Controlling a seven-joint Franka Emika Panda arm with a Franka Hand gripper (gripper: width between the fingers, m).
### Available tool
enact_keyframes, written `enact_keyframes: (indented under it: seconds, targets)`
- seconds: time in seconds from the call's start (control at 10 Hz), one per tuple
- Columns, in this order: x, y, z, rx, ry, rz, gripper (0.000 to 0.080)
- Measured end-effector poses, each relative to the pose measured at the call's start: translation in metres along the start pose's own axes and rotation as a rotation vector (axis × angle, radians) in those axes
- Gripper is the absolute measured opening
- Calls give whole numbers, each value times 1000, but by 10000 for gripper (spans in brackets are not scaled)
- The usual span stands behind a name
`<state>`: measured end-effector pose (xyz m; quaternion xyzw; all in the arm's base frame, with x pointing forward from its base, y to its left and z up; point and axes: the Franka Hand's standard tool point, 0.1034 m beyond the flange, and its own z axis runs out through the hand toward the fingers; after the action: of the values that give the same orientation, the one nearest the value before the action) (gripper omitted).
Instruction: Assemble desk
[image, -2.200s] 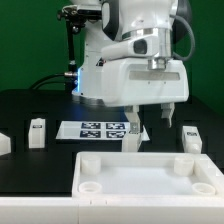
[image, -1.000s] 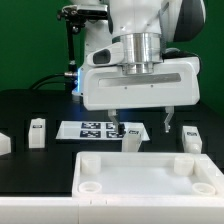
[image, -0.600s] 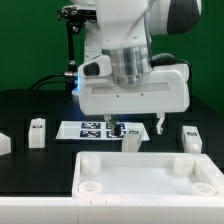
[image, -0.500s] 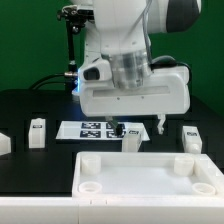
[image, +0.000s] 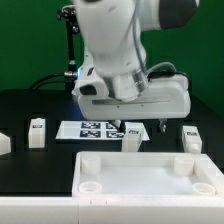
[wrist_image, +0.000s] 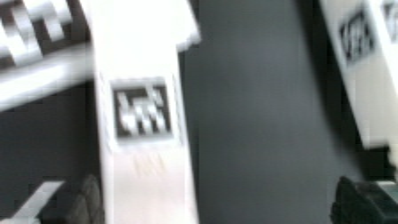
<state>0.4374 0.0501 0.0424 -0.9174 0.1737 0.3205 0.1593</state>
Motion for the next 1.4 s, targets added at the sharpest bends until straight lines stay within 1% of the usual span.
enact_keyframes:
  seconds: [0.1,0.2,0.3,0.5,0.6,0.7,0.8,0.9,1.1,1.2,1.3,1.4]
  targets:
    - [1,1,2,6,-84,6,649]
    - [-2,2,6,9,-186,10,649]
    - [2,2,8,10,-204,10,649]
    - [2,2,9,10,-209,11,649]
    - [-5,12,8,-6,-266,19,649]
    - [-14,22,-6,-36,-397,68,649]
    - [-6,20,-4,-62,-453,114,649]
    - [1,17,2,-62,-442,106,649]
    - [-1,17,0,-61,-442,105,649]
    - [1,17,2,-68,-438,103,649]
    - [5,18,9,-94,-424,91,649]
    - [6,20,17,-104,-433,85,649]
